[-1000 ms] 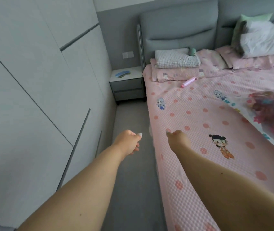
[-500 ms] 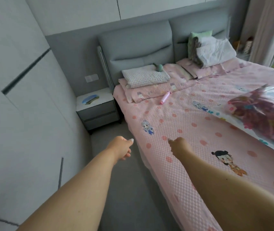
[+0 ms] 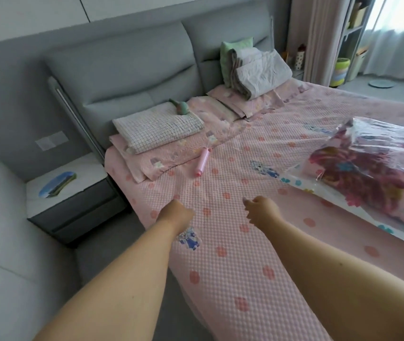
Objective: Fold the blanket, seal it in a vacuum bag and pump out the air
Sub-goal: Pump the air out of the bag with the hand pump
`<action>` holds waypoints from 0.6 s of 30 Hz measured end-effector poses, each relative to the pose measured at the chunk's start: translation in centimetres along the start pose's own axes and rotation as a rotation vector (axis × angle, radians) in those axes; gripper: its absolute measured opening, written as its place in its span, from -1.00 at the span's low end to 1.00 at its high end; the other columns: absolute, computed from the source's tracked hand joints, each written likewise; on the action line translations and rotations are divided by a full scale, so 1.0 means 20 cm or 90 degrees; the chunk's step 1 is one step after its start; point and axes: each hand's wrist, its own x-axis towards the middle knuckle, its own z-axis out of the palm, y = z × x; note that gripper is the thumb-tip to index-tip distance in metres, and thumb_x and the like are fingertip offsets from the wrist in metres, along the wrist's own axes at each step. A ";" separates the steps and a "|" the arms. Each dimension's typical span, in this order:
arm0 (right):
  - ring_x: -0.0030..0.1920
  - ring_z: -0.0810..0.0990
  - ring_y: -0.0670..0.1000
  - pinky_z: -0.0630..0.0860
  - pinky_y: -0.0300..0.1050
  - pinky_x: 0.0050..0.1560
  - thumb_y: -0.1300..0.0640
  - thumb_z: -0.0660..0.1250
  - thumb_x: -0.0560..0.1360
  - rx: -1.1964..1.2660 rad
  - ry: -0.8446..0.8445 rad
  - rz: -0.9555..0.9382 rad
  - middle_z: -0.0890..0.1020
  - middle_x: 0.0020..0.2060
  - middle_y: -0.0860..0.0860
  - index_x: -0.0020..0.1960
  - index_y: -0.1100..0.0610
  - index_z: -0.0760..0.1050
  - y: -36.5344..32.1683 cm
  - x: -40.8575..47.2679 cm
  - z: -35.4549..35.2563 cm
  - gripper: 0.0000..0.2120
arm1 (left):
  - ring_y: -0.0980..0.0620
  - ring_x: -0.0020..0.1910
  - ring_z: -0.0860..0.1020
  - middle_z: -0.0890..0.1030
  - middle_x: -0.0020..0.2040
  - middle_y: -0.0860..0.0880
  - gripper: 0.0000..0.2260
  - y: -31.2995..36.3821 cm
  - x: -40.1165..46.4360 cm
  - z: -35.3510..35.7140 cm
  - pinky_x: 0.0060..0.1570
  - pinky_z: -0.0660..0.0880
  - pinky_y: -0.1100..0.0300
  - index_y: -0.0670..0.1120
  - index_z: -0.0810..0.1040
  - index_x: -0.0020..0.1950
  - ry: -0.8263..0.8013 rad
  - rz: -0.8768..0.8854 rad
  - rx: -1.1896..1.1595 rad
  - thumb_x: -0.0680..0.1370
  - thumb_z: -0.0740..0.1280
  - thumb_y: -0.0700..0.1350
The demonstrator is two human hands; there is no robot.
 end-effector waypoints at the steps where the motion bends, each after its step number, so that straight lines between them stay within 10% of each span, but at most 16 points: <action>1: -0.05 0.65 0.23 0.57 0.18 0.07 -0.07 0.25 0.58 0.016 0.024 0.008 0.67 -0.03 0.22 -0.02 0.33 0.54 -0.02 0.07 -0.01 -0.57 | -0.15 0.07 0.56 0.59 0.14 -0.18 -0.63 0.03 0.09 0.00 -0.01 0.46 0.11 -0.20 0.48 0.23 -0.007 0.002 0.013 0.51 0.26 -0.03; 18: -0.24 0.57 0.13 0.57 0.11 -0.04 -0.05 0.25 0.57 0.143 0.242 0.225 0.65 -0.19 0.20 -0.10 0.26 0.54 0.00 0.98 0.15 -0.64 | -0.22 0.23 0.45 0.32 0.40 -0.22 -0.46 0.27 1.74 0.25 0.00 0.37 0.13 0.07 0.18 0.52 -0.173 0.096 0.230 0.56 0.25 0.05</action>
